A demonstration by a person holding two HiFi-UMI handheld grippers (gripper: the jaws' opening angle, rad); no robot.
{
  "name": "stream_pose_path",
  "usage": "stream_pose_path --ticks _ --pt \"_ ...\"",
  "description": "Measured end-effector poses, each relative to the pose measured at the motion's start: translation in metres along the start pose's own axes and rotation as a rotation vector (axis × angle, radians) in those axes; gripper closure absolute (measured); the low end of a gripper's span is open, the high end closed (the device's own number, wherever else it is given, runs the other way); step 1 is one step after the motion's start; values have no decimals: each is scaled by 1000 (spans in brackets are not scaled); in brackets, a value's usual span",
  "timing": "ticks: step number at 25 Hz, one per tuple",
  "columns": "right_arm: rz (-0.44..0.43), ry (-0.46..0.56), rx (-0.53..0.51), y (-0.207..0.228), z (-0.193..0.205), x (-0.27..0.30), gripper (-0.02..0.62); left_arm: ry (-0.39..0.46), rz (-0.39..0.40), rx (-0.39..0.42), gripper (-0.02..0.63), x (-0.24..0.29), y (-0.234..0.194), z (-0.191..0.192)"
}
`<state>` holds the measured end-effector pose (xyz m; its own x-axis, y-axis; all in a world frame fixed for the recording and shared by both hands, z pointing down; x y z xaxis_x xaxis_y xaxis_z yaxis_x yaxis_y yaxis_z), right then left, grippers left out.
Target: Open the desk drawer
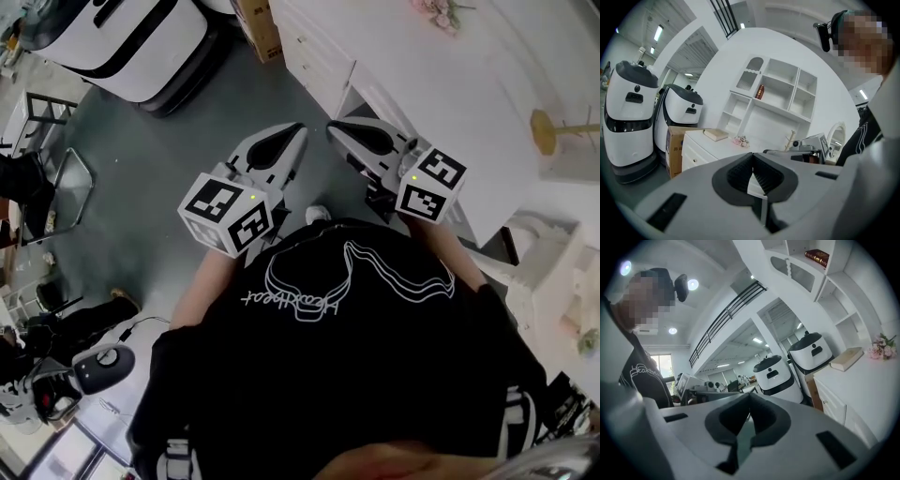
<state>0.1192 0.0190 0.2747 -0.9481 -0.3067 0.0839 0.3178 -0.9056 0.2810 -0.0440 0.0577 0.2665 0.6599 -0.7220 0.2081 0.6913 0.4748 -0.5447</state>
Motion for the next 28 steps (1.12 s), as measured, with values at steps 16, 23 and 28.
stream_pose_path --ticks 16,23,28 --pt "85 -51 94 74 19 46 591 -77 44 -83 602 64 -93 -17" --pt "171 -63 161 128 26 81 591 -171 95 -45 601 113 -153 -35" --pt "228 -69 225 156 44 105 591 -212 118 -10 592 141 -196 -44"
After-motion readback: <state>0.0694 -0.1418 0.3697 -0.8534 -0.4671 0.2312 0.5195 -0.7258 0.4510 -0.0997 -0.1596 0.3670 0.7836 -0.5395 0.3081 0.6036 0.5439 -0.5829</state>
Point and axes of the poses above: the fingertips, and each gripper's own axes: x forward along the fingers, y to its right, z out of its underside, the point moved 8 cm from there along -x, backward along the fingers, and after that the axes turned 10 degrees about -x, right-handed, at the moved point
